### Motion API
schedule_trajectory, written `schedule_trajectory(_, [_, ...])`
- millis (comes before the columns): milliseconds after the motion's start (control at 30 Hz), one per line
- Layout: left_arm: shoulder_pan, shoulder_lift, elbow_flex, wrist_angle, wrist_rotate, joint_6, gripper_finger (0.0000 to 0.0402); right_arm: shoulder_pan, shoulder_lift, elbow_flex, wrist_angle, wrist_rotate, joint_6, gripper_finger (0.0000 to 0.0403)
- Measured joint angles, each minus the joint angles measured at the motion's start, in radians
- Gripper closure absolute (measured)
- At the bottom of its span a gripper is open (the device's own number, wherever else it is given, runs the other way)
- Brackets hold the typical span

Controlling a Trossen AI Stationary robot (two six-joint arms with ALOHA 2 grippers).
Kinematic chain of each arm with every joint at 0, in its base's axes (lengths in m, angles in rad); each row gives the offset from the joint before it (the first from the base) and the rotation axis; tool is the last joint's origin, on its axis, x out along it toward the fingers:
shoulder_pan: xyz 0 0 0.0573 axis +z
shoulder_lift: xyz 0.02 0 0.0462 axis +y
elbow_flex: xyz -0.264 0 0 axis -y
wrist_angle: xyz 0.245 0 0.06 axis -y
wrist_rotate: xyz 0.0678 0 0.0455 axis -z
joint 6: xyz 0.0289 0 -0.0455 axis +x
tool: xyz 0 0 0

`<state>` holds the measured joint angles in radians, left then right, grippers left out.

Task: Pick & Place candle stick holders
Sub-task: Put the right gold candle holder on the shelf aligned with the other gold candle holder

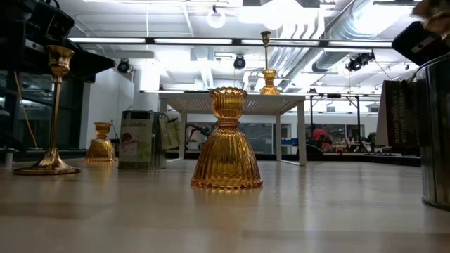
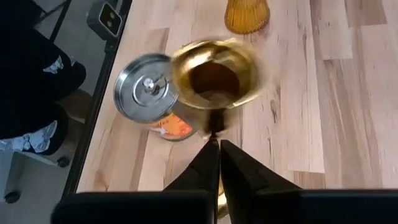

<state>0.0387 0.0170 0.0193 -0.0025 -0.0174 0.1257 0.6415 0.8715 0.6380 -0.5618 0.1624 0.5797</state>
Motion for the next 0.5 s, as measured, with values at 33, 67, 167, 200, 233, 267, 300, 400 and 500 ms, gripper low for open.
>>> schedule_trajectory(33, [0.0, 0.0, 0.0, 0.0, 0.0, 0.0, 0.0402, 0.0, 0.0, 0.0, 0.001, 0.006, 0.0, 0.0398])
schedule_trajectory(67, [0.0, 0.0, 0.0, 0.0, 0.0, 0.0, 0.0402, 0.0, 0.0, 0.0, 0.001, 0.011, 0.0, 0.0399])
schedule_trajectory(167, [0.0, 0.0, 0.0, 0.0, 0.0, 0.0, 0.0402, 0.0, 0.0, 0.0, -0.001, 0.022, 0.005, 0.0399])
schedule_trajectory(200, [0.0, 0.0, 0.0, 0.0, 0.0, 0.0, 0.0402, 0.0, 0.0, 0.0, -0.001, 0.022, 0.012, 0.0399])
schedule_trajectory(233, [0.0, 0.0, 0.0, 0.0, 0.0, 0.0, 0.0402, 0.0, 0.0, 0.0, -0.002, 0.021, 0.023, 0.0399])
schedule_trajectory(267, [0.0, 0.0, 0.0, 0.0, 0.0, 0.0, 0.0402, 0.0, 0.0, 0.0, -0.006, 0.019, 0.03, 0.0399])
schedule_trajectory(300, [0.0, 0.0, 0.0, 0.0, 0.0, 0.0, 0.0402, 0.0, 0.001, 0.0, -0.014, 0.017, 0.039, 0.0399])
schedule_trajectory(400, [0.0, 0.0, 0.0, 0.0, 0.0, 0.0, 0.0402, 0.0, 0.002, 0.0, -0.077, 0.021, 0.077, 0.0399])
schedule_trajectory(500, [0.0, 0.0, 0.0, 0.0, 0.0, 0.0, 0.0402, 0.0, 0.002, 0.0, -0.153, 0.04, 0.123, 0.0393])
